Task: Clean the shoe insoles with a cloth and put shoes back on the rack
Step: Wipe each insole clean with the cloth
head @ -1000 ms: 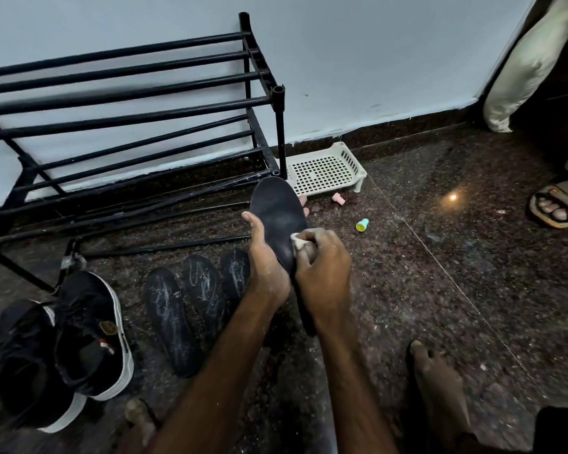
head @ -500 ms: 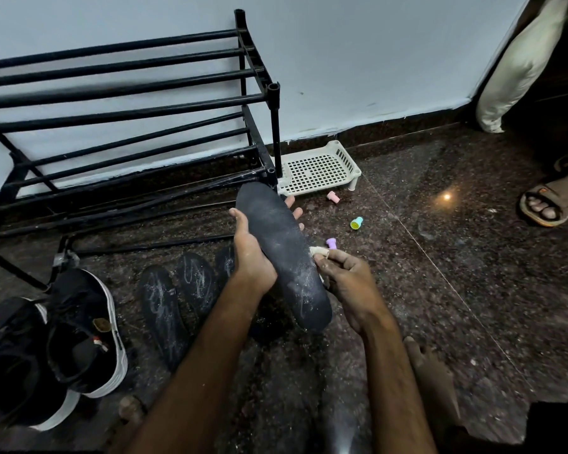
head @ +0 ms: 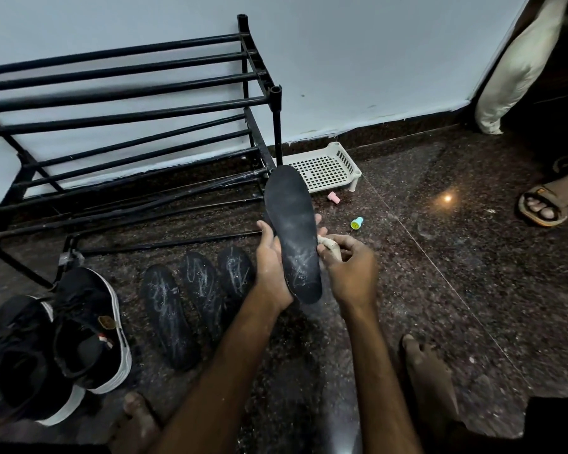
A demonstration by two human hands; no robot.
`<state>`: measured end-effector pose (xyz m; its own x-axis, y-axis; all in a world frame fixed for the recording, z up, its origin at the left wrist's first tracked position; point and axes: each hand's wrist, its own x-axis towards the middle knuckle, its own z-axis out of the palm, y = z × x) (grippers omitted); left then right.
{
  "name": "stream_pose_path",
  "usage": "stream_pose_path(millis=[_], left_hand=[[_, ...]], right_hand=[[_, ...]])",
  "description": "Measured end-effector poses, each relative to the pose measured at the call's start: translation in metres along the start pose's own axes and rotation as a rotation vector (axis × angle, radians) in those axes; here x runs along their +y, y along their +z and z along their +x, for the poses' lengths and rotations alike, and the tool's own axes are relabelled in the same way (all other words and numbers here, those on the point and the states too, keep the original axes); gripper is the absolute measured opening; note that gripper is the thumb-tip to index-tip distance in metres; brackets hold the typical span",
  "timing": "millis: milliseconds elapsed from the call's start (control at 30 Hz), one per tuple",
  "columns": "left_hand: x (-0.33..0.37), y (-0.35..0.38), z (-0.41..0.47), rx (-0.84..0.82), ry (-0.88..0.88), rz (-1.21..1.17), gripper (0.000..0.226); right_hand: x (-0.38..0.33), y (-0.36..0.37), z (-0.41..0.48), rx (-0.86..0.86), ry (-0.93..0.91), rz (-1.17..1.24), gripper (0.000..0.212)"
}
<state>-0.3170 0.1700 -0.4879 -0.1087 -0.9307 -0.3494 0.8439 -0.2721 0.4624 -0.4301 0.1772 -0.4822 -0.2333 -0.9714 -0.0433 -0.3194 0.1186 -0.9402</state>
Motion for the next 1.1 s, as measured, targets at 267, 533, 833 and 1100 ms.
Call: stream_pose_path(millis=[267,533,833,1100], left_hand=[[0.007,0.008,0.0,0.006,0.032,-0.056,0.085],[0.005,-0.003,0.005,-0.048,0.083,-0.073,0.076],[0.003,0.013,0.002,-0.058,0.029,0.005,0.077],[0.003,-0.002,0.004,-0.128,0.094,-0.016,0.07]], right_hand=[[-0.016,0.005,-0.011,-0.095,-0.581,-0.358,0.028],[-0.035,-0.056,-0.004,-0.686,-0.133,-0.092,0.01],[-0.037,-0.021,-0.012,-0.417,-0.374,-0.143,0.022],[-0.043,-0.084,0.0,-0.633,-0.144,-0.139,0.02]])
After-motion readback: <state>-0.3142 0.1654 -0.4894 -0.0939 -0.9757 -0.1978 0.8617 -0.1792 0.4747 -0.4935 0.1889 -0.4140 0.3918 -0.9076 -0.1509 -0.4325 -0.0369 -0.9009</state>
